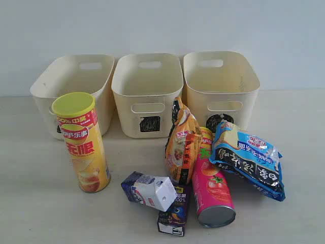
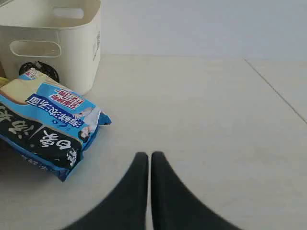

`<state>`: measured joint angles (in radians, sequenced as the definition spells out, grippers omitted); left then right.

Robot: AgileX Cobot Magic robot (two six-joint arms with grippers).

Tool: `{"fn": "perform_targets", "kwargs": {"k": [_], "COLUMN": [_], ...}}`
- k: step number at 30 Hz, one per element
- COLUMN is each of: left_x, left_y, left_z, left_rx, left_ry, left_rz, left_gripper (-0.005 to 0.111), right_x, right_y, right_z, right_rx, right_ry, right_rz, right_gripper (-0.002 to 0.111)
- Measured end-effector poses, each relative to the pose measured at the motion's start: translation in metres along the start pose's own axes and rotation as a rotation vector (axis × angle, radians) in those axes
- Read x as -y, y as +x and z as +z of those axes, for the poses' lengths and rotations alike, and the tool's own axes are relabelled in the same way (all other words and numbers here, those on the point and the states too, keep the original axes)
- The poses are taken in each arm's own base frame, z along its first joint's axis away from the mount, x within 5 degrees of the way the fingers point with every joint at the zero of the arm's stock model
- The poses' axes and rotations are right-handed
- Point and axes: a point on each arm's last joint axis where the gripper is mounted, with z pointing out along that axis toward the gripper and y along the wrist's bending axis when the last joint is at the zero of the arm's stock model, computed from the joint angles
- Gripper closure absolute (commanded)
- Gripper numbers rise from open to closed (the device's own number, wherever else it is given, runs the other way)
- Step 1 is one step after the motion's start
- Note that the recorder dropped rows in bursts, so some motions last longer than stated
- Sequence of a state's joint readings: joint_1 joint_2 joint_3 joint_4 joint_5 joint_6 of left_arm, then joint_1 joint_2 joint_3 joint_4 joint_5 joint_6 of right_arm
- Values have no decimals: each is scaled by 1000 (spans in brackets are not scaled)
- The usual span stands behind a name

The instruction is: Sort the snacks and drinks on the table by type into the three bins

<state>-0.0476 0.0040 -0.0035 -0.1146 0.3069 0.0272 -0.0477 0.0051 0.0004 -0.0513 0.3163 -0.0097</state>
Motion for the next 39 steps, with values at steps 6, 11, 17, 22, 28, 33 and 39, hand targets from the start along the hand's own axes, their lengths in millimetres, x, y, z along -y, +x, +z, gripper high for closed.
{"fn": "perform_targets", "kwargs": {"k": [6, 11, 17, 22, 28, 33, 39], "left_x": [0, 0, 0, 0, 0, 0, 0], "left_y": [0, 0, 0, 0, 0, 0, 0], "left_z": [0, 0, 0, 0, 0, 0, 0], "left_rx": [0, 0, 0, 0, 0, 0, 0], "left_ry": [0, 0, 0, 0, 0, 0, 0], "left_rz": [0, 0, 0, 0, 0, 0, 0], "left_gripper": [102, 102, 102, 102, 102, 102, 102], "right_x": [0, 0, 3, 6, 9, 10, 9], "right_y": [-15, -27, -43, -72, -133, -167, -162], "right_z": [-1, -4, -11, -15, -10, 15, 56], "right_rx": [163, 297, 494, 541, 559, 554, 420], "right_ry": [4, -14, -50, -56, -51, -43, -29], "right_rz": [-67, 96, 346, 370, 339, 283, 260], "right_gripper": [108, 108, 108, 108, 108, 108, 108]}}
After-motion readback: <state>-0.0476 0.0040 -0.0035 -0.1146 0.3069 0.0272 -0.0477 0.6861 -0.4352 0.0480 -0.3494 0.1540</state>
